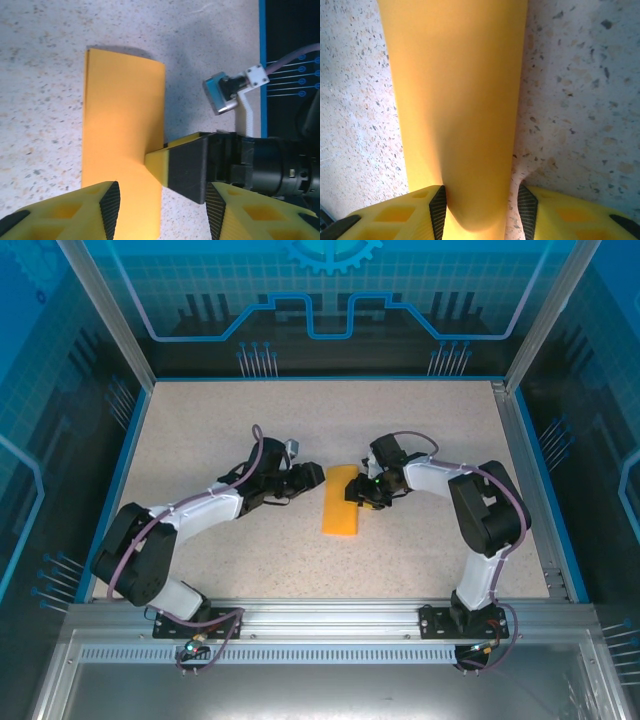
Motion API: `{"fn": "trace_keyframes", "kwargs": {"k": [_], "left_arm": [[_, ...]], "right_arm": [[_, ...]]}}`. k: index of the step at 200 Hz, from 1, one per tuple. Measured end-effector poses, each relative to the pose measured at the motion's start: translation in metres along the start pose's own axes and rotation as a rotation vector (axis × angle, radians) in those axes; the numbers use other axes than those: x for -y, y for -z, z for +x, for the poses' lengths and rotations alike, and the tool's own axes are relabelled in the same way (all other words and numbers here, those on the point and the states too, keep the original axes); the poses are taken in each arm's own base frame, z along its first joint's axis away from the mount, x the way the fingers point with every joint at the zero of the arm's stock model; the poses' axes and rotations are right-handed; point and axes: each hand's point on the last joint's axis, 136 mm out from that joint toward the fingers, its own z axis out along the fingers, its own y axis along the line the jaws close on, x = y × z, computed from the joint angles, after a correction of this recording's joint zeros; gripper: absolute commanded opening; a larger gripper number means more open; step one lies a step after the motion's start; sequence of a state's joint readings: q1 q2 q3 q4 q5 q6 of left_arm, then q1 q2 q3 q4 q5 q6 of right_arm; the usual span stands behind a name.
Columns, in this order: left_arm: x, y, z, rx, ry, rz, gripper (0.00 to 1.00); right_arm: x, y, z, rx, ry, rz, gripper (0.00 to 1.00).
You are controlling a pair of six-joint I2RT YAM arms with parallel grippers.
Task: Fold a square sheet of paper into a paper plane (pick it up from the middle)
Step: Hold the square sheet of paper at the center of the table.
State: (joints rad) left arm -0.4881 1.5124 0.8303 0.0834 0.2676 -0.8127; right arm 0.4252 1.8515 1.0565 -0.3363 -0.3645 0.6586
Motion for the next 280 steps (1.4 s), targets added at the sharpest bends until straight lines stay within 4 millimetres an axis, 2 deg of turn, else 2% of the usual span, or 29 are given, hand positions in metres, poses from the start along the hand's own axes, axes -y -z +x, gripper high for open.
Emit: {"fn": "trace_keyframes", "kwargs": {"k": [35, 153, 187, 200, 230, 249, 280], "left_arm": [[-0.016, -0.001, 0.007, -0.015, 0.018, -0.054, 0.53], [-0.019, -0.003, 0.009, -0.022, 0.021, -0.062, 0.53], [-0.022, -0.004, 0.011, -0.031, 0.025, -0.072, 0.5], [-0.024, -0.006, 0.012, -0.038, 0.027, -0.074, 0.45], [-0.029, -0.013, 0.018, -0.071, 0.039, -0.08, 0.22], [-0.033, -0.019, 0.023, -0.103, 0.046, -0.081, 0.0], [-0.033, -0.031, 0.027, -0.145, 0.061, -0.073, 0.0]], "right_arm": [[0.0, -0.001, -0.001, -0.029, -0.006, 0.025, 0.47], [0.002, -0.002, 0.0, -0.06, 0.006, 0.088, 0.47], [0.003, -0.002, 0.0, -0.06, 0.006, 0.098, 0.47], [0.003, -0.003, 0.0, -0.061, 0.007, 0.101, 0.47], [0.003, -0.003, 0.0, -0.061, 0.006, 0.106, 0.47], [0.004, -0.003, 0.0, -0.064, 0.005, 0.108, 0.47], [0.004, -0.003, 0.0, -0.063, 0.005, 0.108, 0.47]]}}
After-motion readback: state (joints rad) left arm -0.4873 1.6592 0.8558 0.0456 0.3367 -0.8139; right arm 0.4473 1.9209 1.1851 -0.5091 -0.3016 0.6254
